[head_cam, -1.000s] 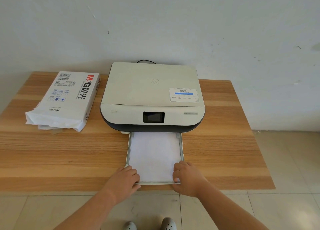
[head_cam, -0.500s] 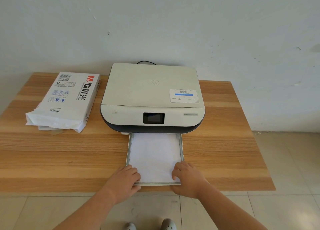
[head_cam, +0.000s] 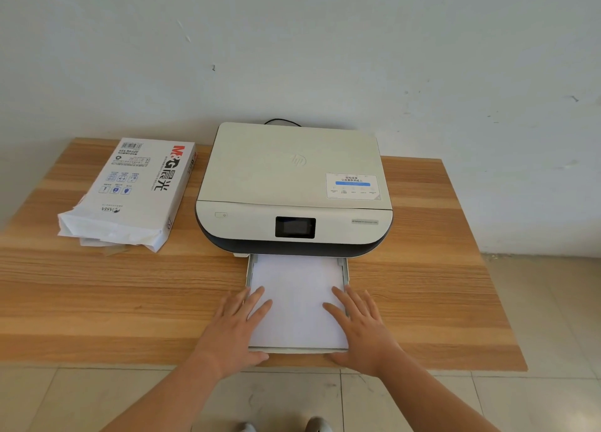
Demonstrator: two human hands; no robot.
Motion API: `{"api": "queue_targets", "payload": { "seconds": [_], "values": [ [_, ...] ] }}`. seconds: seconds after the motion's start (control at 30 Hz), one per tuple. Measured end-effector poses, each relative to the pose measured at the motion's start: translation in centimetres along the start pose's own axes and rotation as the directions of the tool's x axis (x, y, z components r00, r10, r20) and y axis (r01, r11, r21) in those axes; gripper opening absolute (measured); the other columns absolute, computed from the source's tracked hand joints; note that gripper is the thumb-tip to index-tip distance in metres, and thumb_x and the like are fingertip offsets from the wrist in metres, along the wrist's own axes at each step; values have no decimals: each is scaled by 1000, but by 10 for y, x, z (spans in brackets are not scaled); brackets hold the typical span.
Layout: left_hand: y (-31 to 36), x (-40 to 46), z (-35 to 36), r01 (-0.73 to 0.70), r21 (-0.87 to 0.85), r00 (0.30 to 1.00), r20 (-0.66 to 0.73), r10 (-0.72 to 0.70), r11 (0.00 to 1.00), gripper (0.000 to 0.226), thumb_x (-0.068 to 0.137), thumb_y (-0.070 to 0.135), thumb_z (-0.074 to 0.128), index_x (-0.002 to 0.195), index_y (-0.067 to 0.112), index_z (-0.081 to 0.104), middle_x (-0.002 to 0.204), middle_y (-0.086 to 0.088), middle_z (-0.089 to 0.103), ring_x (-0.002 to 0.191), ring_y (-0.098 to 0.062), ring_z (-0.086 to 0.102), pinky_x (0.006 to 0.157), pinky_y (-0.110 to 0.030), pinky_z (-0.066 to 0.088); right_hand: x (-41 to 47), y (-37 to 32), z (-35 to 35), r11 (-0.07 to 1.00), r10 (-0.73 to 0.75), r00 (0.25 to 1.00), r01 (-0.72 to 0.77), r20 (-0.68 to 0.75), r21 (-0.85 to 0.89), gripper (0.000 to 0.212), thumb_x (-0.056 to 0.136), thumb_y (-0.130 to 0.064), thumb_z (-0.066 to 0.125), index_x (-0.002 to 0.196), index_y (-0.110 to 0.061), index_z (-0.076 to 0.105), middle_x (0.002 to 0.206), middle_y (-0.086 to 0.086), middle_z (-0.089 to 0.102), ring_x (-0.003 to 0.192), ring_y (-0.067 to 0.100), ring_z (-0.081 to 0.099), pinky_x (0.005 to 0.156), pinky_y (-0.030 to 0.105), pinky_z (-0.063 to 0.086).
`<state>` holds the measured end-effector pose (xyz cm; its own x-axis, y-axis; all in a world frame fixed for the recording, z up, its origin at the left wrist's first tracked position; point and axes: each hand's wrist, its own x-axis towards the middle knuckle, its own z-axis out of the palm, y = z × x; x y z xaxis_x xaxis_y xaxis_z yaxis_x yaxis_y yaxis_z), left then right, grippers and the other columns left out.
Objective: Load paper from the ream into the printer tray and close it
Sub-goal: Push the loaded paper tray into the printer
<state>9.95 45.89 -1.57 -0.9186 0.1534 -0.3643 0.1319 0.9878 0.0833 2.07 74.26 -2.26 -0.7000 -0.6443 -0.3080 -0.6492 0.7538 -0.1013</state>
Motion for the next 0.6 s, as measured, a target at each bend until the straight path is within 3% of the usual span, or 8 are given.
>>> {"api": "queue_targets", "payload": {
  "seconds": [0.07, 0.17, 0.43, 0.6],
  "values": [
    [0, 2, -2, 5, -4, 1000, -9, -5, 1000, 97, 80, 73, 42, 145, 34, -18, 151, 4, -31, 142, -19, -25, 115, -44, -15, 3, 1, -2, 1000, 25, 999, -25, 37, -11, 91, 70, -75, 49, 148, -32, 26, 161, 6, 18, 146, 26, -4, 112, 50, -3],
    [0, 6, -5, 28, 5, 999, -18, -28, 1000, 97, 81, 73, 42, 142, 34, -23, 149, 3, -35, 141, -20, -27, 114, -46, -13, 8, 3, -5, 999, 32, 998, -31, 46, -27, 93, 69, -76, 47, 149, -33, 25, 160, 6, 21, 146, 28, 2, 111, 51, 2],
    [0, 15, -11, 32, -3, 999, -26, -32, 999, 96, 80, 72, 46, 149, 34, -10, 153, 2, -30, 138, -18, -28, 114, -46, -13, 14, 8, -8, 999, 40, 999, -39, 10, -34, 94, 77, -74, 42, 152, -37, 1, 162, 0, -13, 143, 24, -27, 112, 50, -14],
    [-1, 19, -16, 34, 30, 999, -10, -33, 999, 95, 81, 73, 43, 149, 35, -11, 151, 2, -34, 144, -23, -22, 115, -47, -12, 18, 9, -14, 998, 48, 998, -47, 34, -35, 95, 80, -71, 45, 151, -38, -9, 157, -2, -29, 141, 25, -33, 112, 50, -18]
  ]
}}
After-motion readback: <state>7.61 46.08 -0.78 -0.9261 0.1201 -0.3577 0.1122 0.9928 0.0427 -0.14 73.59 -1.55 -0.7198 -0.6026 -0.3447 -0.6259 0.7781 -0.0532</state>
